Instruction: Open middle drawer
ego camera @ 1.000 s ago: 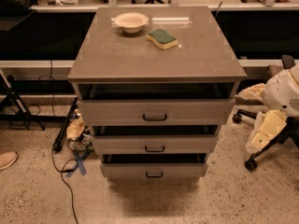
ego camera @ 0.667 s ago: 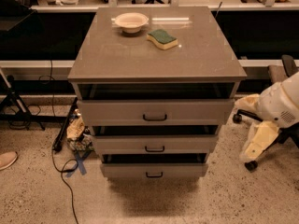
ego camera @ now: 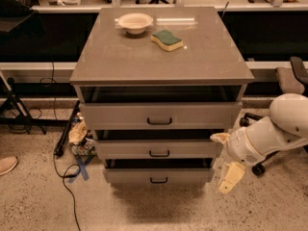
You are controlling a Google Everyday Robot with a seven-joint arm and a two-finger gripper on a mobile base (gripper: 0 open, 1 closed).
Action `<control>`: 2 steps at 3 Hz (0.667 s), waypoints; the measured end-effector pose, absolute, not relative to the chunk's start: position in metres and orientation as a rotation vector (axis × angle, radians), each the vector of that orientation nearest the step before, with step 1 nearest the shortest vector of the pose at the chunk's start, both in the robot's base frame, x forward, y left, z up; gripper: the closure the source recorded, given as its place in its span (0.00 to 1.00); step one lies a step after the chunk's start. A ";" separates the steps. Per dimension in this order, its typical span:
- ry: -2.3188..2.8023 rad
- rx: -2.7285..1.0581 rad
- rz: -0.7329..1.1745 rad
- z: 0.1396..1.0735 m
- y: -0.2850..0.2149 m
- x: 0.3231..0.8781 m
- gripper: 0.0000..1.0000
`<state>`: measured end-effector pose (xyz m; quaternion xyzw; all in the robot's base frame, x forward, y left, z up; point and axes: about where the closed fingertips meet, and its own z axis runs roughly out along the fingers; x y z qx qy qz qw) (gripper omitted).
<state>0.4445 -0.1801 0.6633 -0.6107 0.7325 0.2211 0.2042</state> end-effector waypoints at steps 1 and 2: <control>2.043 -1.703 0.616 0.663 -0.180 0.444 0.00; 2.060 -1.717 0.582 0.647 -0.182 0.445 0.00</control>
Offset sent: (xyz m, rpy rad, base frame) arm 0.0023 -0.0083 -0.0387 -0.0756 -0.0194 -0.0126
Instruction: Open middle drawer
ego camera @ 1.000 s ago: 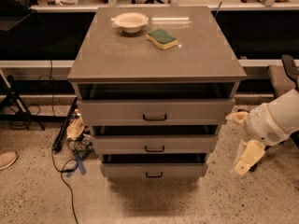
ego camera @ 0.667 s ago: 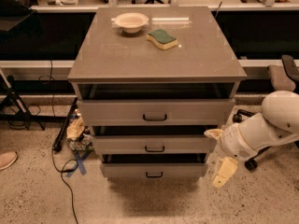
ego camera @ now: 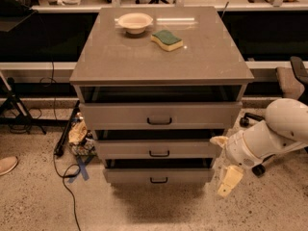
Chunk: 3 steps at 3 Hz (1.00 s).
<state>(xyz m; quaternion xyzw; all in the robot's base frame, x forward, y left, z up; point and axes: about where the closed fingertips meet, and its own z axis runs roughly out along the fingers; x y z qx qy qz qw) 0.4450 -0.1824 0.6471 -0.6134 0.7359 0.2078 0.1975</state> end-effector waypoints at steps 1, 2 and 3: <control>2.004 -1.823 0.480 0.601 -0.185 0.452 0.00; 1.899 -1.918 0.335 0.551 -0.193 0.479 0.00; 1.895 -1.922 0.327 0.549 -0.192 0.481 0.00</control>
Offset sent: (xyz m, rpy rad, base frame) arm 0.0653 -0.0216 -0.1513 -0.1874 -0.3000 0.2238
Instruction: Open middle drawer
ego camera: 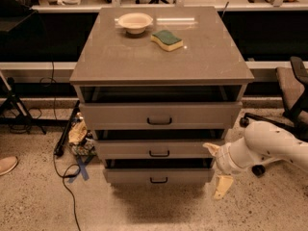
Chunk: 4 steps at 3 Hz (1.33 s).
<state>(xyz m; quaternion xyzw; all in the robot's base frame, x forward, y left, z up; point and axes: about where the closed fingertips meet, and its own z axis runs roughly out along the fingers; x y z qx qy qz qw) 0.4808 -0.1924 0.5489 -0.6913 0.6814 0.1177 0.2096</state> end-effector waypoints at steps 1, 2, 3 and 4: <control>1.867 -1.950 0.277 0.538 -0.189 0.491 0.00; 1.750 -1.989 0.177 0.517 -0.184 0.526 0.00; 1.673 -1.999 0.109 0.493 -0.180 0.564 0.00; 1.661 -1.988 0.068 0.473 -0.175 0.595 0.00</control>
Offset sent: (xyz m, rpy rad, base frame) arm 0.0961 0.0127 -0.0604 -0.0454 -0.3059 0.1637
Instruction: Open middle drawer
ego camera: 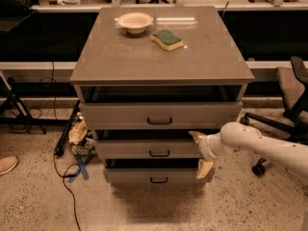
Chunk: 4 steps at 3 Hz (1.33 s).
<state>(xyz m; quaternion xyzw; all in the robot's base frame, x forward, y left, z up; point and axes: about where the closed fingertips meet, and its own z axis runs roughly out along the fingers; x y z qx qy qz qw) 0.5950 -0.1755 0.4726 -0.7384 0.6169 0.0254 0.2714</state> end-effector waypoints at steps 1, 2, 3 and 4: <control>1.680 -1.969 0.026 0.455 -0.172 0.621 0.00; 1.717 -1.957 -0.037 0.441 -0.169 0.643 0.00; 1.781 -1.948 -0.078 0.423 -0.174 0.655 0.00; 1.854 -1.942 -0.095 0.406 -0.185 0.657 0.00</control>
Offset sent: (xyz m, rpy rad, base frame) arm 0.0774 0.0055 -0.0443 -0.0959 -0.0693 -0.1241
